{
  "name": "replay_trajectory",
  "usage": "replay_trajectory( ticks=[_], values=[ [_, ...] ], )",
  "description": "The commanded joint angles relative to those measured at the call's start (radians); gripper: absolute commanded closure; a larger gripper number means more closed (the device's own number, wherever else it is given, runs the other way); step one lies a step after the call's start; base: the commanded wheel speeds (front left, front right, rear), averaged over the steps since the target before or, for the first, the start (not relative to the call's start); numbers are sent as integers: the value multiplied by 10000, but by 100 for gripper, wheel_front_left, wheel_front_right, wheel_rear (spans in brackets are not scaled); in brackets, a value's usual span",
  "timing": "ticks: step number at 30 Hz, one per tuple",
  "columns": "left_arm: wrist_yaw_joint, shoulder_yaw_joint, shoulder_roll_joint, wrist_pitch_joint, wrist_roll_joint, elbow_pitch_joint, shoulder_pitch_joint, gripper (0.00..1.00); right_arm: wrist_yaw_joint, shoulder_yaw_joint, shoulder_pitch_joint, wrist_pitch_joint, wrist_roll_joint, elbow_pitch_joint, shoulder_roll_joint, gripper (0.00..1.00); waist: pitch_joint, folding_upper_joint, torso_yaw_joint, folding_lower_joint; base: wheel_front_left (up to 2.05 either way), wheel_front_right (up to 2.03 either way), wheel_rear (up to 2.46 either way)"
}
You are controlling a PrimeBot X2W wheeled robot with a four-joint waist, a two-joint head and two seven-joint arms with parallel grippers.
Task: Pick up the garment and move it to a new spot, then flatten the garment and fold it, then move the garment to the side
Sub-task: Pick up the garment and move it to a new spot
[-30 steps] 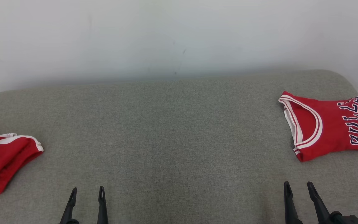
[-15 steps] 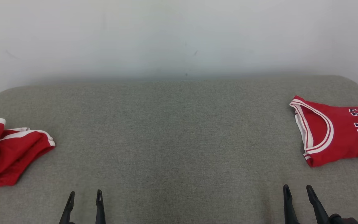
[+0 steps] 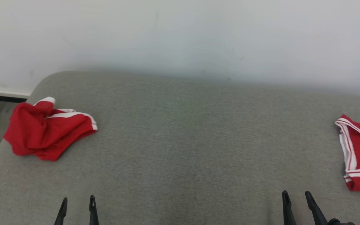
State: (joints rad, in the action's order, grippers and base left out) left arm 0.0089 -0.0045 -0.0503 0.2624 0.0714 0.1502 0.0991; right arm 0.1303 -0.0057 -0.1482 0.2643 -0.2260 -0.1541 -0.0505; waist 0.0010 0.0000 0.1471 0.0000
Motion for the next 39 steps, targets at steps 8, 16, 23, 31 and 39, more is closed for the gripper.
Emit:
replay_trajectory(
  ticks=[8, 16, 23, 31, 39],
  values=[
    [19, 147, -1, 22, 5, -54, 285, 0, 5, 93, -180, 8, -119, -45, 3, 0, -289, 0, 1666, 0, 0, 0, 0],
    [-77, 306, -1, 22, -122, -66, 349, 0, 5, 182, -273, 6, -260, -45, 5, 0, -410, 0, 2472, 0, 0, 0, 0],
    [-160, 505, -4, 22, -191, -88, 454, 0, 5, 232, -279, 6, -335, -48, 2, 0, -472, 0, 2837, 0, 0, 0, 0],
    [-197, 642, -1, 22, -242, -131, 471, 0, 5, 332, -281, 6, -400, -53, 2, 0, -509, 0, 3038, 0, 0, 0, 0],
    [-102, 700, -1, 22, -87, -117, 437, 0, 5, 430, -285, 6, -384, -73, 2, 0, -500, 0, 2997, 0, 0, 0, 0]
  ],
)
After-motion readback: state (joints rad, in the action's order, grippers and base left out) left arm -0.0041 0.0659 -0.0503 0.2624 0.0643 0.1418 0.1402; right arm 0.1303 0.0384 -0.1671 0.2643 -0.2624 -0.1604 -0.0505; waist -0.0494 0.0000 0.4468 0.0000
